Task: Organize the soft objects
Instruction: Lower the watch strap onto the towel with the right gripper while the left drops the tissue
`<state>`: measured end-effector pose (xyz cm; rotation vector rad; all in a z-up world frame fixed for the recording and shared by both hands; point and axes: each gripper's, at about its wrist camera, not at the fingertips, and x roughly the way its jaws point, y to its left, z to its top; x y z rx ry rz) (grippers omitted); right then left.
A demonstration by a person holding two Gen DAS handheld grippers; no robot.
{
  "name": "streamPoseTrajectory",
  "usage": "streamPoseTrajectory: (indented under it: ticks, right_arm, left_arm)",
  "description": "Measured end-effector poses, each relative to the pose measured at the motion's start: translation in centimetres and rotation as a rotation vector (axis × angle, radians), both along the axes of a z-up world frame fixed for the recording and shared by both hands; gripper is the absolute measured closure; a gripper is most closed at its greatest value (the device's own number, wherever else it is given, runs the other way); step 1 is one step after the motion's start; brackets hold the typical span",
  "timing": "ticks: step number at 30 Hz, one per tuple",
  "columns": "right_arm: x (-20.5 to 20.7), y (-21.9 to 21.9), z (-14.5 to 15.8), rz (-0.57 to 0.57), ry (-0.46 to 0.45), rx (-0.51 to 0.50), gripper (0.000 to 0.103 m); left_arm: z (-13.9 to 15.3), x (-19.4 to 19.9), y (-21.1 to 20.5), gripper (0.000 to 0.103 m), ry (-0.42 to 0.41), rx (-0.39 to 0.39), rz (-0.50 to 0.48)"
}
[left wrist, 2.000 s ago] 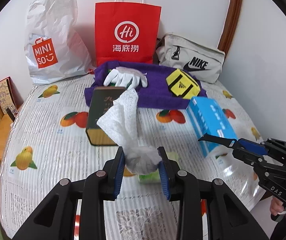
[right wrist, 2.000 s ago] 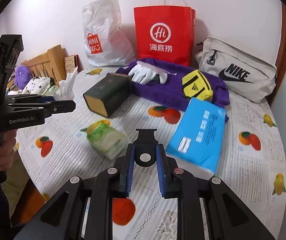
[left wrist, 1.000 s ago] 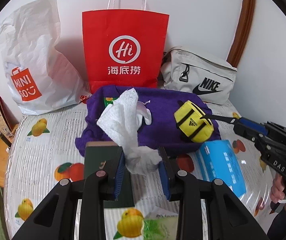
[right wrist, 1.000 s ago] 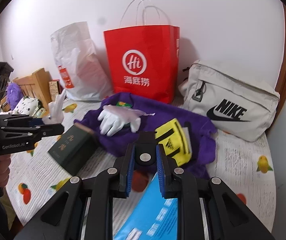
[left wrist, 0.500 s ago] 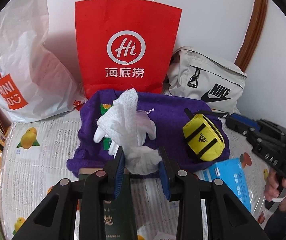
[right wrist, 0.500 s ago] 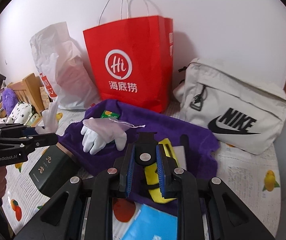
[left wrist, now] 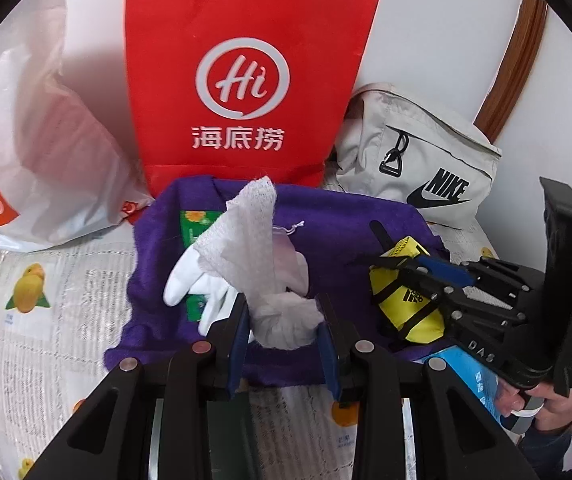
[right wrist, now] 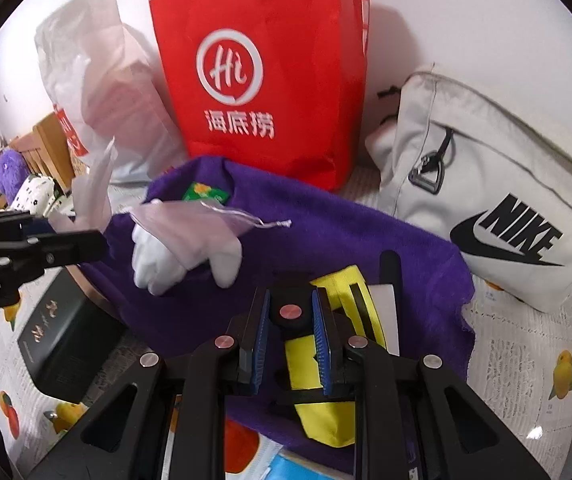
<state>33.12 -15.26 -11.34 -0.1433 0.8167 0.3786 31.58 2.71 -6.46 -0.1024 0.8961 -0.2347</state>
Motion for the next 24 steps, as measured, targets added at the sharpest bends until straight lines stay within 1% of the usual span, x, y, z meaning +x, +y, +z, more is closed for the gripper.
streamPoseTrajectory:
  ticks: [4,8,11,15,18,20,22,24]
  right_arm:
    - [0.5,-0.1,-0.7,0.01,0.03,0.0,0.081]
    - [0.8,-0.2,-1.5,0.02,0.051,-0.011,0.081]
    - [1.1,-0.4,-1.5,0.031,0.068,0.012,0.081]
    - [1.2,-0.4,-1.4,0.032,0.06,0.005,0.081]
    - [1.2,-0.6,-1.4,0.042,0.067,0.021,0.081]
    - [1.2,-0.8,-1.4,0.044,0.072,0.026,0.078]
    - [1.2,-0.9,-1.2,0.043,0.067,0.031,0.071]
    - [1.2,-1.0,-1.2,0.04,0.062,0.035,0.067]
  left_arm:
    - [-0.5,1.1,-0.8,0.073,0.012,-0.021,-0.02]
    - [-1.4,2.2,-1.9,0.073,0.033,-0.014,-0.034]
    - [-1.9,3.1,-2.3,0.073,0.05,-0.012,-0.038]
    - [-2.9,4.2,-2.8,0.073,0.07,0.007,-0.045]
    - [-3.5,4.9,-3.0,0.073,0.094,-0.002,-0.047]
    - [-3.9,5.2,-3.1,0.073,0.105,0.0,-0.049]
    - [-4.4,5.6,-3.2,0.073,0.122,-0.003,-0.048]
    - [-4.7,5.8,-3.3,0.073,0.135,-0.01,-0.053]
